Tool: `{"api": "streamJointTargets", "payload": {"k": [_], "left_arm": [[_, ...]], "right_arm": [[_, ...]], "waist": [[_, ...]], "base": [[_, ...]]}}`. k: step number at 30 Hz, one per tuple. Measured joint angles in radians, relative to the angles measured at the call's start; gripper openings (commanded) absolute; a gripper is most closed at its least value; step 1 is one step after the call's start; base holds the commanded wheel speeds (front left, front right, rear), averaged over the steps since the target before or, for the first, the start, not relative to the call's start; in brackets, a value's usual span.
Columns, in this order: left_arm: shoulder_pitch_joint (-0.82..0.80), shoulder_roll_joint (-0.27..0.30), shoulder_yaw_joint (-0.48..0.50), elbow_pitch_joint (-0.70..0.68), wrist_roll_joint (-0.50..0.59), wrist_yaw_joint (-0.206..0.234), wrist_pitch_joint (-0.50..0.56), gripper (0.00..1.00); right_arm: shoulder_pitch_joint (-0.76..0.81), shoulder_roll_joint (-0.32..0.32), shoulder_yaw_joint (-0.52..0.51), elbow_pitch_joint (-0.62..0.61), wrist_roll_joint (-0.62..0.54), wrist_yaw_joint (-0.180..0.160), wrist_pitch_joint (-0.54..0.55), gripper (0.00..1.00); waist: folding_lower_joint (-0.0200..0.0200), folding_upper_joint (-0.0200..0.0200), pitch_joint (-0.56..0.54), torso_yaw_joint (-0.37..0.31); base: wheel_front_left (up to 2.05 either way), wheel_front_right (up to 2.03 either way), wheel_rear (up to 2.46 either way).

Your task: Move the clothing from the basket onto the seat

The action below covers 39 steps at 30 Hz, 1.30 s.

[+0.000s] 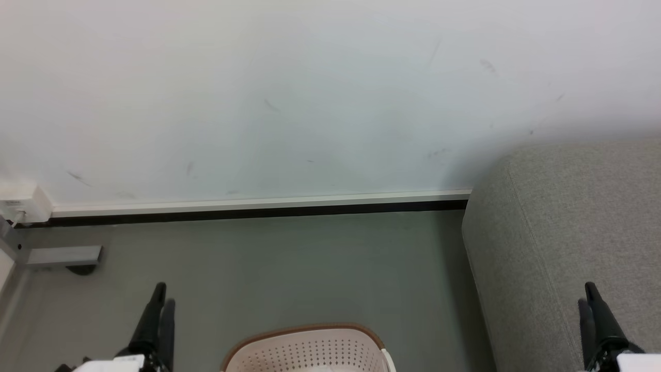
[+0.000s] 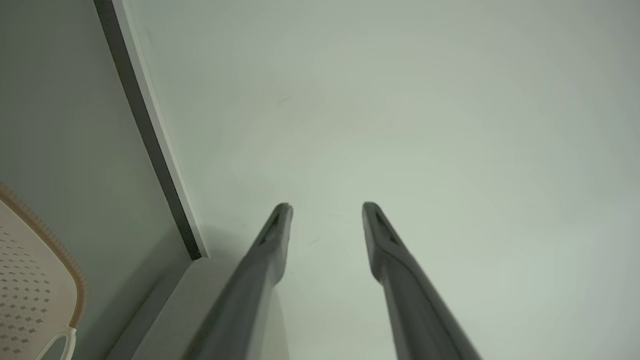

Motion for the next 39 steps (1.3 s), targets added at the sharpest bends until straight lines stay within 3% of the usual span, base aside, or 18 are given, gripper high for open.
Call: {"api": "streamJointTargets", "payload": {"k": [12,20,39], "left_arm": [[0.015,-0.003,-0.023,-0.008,0.003,0.001,-0.046,1.0],[0.012,-0.003,-0.031,-0.044,0.088,0.001,-0.082,1.0],[0.012,-0.002,-0.028,-0.099,0.419,0.01,-0.155,1.0]], "right_arm": [[0.012,0.007,0.048,-0.012,-0.003,-0.002,-0.044,1.0],[0.003,0.002,0.095,-0.05,-0.034,-0.002,-0.082,1.0],[-0.033,-0.05,0.197,-0.083,-0.352,-0.002,-0.158,1.0]], "waist": [[0.0,0.0,0.001,0.0],[0.0,0.0,0.001,-0.002],[0.0,0.0,0.0,-0.001]], "base": [[0.0,0.0,0.0],[0.0,0.0,0.0],[0.0,0.0,0.0]]}}
